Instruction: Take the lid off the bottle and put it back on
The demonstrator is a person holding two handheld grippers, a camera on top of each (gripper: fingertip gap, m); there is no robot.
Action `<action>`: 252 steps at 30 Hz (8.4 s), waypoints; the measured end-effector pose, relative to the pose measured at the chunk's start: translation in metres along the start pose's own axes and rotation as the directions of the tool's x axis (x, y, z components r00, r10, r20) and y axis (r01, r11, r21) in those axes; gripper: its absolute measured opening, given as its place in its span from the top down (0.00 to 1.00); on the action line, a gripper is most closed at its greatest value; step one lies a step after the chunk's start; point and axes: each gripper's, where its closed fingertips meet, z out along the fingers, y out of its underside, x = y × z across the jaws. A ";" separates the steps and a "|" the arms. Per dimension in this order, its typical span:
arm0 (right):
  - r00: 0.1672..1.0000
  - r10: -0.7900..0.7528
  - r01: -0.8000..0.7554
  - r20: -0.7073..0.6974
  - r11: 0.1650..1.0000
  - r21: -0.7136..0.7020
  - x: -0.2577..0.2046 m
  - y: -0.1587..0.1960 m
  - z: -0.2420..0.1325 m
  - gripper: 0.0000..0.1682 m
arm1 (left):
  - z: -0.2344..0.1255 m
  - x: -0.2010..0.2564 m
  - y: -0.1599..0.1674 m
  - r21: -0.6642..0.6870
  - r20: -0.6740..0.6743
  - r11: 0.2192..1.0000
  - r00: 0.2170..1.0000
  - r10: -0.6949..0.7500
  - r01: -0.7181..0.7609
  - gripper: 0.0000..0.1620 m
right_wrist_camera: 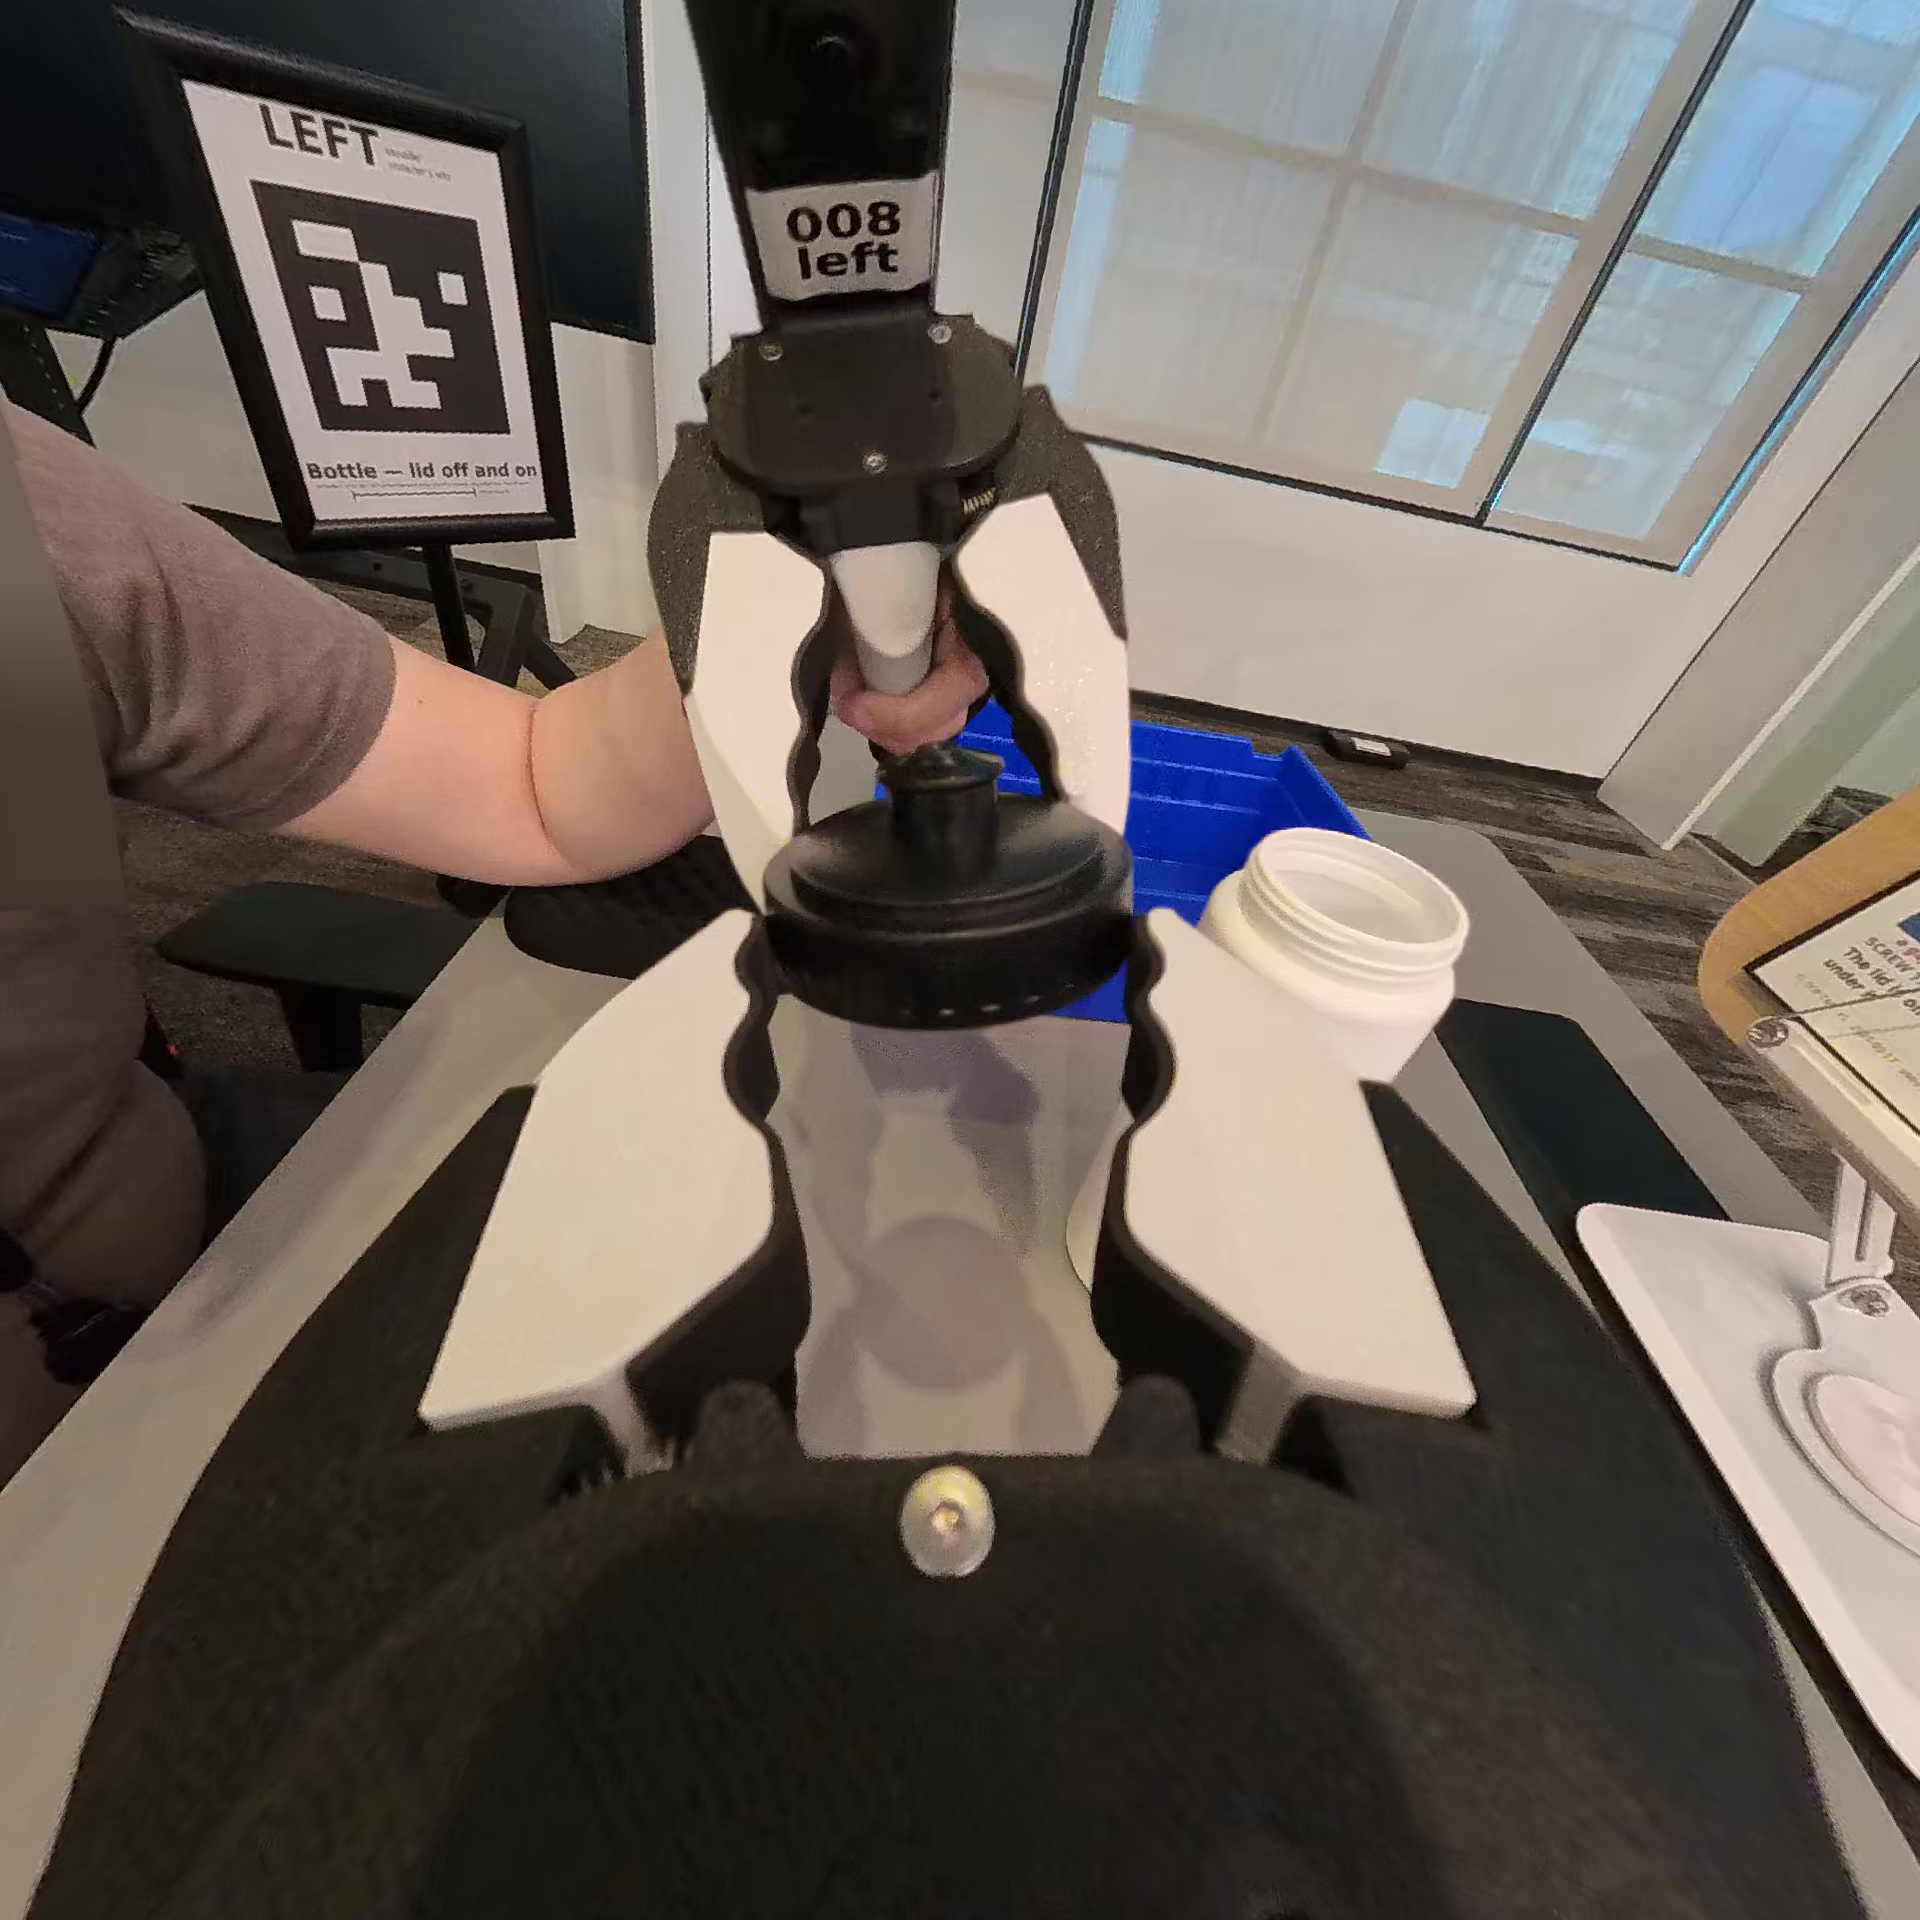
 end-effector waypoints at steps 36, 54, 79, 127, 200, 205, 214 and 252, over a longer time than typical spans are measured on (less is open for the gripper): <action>0.997 -0.072 0.072 0.007 0.996 0.060 -0.009 -0.011 -0.002 0.58 | -0.008 -0.001 -0.018 0.169 -0.009 0.984 0.998 0.055 -0.053 0.55; 0.826 -0.519 0.529 -0.220 0.849 -0.019 -0.015 -0.024 -0.010 0.58 | -0.018 0.014 -0.044 0.245 -0.590 0.754 0.711 -0.383 0.610 0.85; 0.559 -0.730 0.725 -0.394 0.660 -0.195 -0.002 -0.013 -0.004 0.48 | -0.034 0.023 -0.059 0.235 -0.767 0.642 0.545 -0.339 0.730 0.94; 0.814 -0.492 0.526 -0.309 0.850 0.033 -0.022 -0.035 -0.002 0.55 | -0.025 0.031 -0.054 0.130 -0.842 0.619 0.416 -0.344 0.775 0.89; 0.888 -0.241 0.293 -0.392 0.953 0.078 0.033 -0.028 -0.034 0.53 | 0.022 -0.124 0.093 0.444 0.558 0.834 0.628 -0.543 0.327 0.32; 0.903 -0.180 0.222 -0.391 0.973 0.065 0.043 -0.019 -0.033 0.53 | 0.045 -0.122 0.116 0.474 0.387 0.716 0.610 -0.692 0.512 0.42; 0.980 0.033 -0.012 -0.198 0.994 0.106 0.040 -0.005 -0.025 0.53 | 0.087 -0.074 0.079 0.411 0.113 0.801 0.847 -0.519 0.436 0.44; 0.966 0.160 -0.156 -0.203 0.987 0.038 0.044 0.035 0.007 0.53 | 0.104 -0.015 0.051 0.381 -0.124 0.857 0.938 -0.325 0.347 0.45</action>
